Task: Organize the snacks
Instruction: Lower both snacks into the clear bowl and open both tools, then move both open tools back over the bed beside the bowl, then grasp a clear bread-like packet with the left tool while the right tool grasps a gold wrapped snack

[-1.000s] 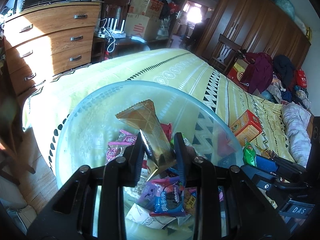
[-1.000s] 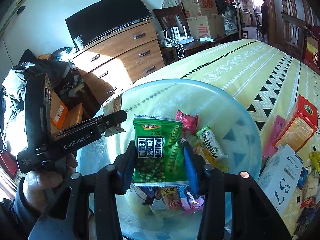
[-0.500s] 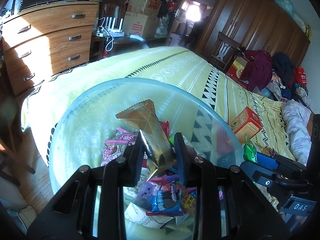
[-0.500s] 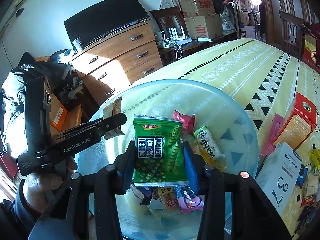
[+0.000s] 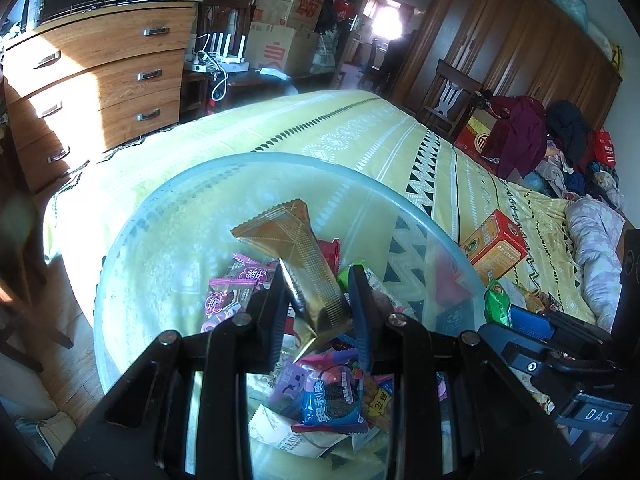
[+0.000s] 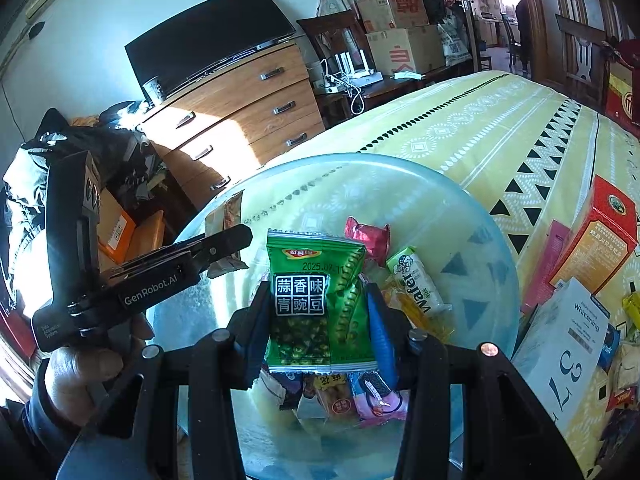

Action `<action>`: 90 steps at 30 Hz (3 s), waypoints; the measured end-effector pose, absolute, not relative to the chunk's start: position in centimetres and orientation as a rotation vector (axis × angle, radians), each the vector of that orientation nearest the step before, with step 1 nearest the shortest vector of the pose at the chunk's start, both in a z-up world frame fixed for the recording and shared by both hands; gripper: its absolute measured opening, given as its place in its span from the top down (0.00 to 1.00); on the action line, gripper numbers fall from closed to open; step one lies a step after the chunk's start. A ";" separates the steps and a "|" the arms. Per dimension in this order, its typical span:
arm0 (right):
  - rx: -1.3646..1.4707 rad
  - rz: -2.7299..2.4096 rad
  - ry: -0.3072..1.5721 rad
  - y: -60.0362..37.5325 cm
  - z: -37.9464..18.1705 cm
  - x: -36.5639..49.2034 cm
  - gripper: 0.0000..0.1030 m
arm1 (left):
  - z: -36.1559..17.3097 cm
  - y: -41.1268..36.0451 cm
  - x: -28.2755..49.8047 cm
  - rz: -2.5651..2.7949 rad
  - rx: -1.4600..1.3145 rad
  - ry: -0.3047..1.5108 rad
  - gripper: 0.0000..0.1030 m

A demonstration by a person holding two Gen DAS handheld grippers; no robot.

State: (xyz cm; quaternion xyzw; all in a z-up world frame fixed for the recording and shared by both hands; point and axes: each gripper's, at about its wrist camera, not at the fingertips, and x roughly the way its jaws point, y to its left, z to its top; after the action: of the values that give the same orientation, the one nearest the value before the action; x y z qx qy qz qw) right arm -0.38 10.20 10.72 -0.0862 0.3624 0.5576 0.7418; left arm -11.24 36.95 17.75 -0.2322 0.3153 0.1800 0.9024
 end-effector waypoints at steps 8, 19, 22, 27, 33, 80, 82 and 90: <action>-0.144 1.225 0.818 9.7 10.5 0.1 0.50 | 17.6 36.6 -10.9 0.376 -0.480 0.673 0.70; -0.092 1.201 0.811 5.5 10.9 -0.3 0.35 | 18.3 34.9 -11.0 0.445 -0.434 0.674 0.24; -0.084 1.165 0.803 2.1 10.1 -1.1 0.35 | 18.6 34.0 -11.2 0.456 -0.418 0.673 0.24; -0.057 1.047 0.839 -6.4 6.7 -2.1 0.34 | 19.3 29.5 -10.8 0.415 -0.333 0.685 0.23; -0.070 0.854 0.838 -18.2 3.0 -4.4 0.34 | 19.3 21.8 -10.4 0.277 -0.220 0.718 0.21; 0.079 0.537 0.942 -38.5 -4.9 -6.6 0.34 | 12.2 3.1 5.4 -0.125 -0.306 0.969 0.20; 0.083 0.523 0.952 -39.0 -5.3 -6.0 0.34 | 10.4 2.7 8.3 -0.138 -0.338 1.008 0.20; 0.114 0.499 0.985 -39.8 -6.5 -2.6 0.34 | 4.6 2.3 15.2 -0.055 -0.440 1.090 0.20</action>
State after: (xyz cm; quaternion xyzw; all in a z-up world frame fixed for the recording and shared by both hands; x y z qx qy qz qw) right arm -2.61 -39.81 -6.46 0.0541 0.4678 0.2368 0.8498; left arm 15.20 2.29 4.58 -0.2077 0.5142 -0.0257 0.8317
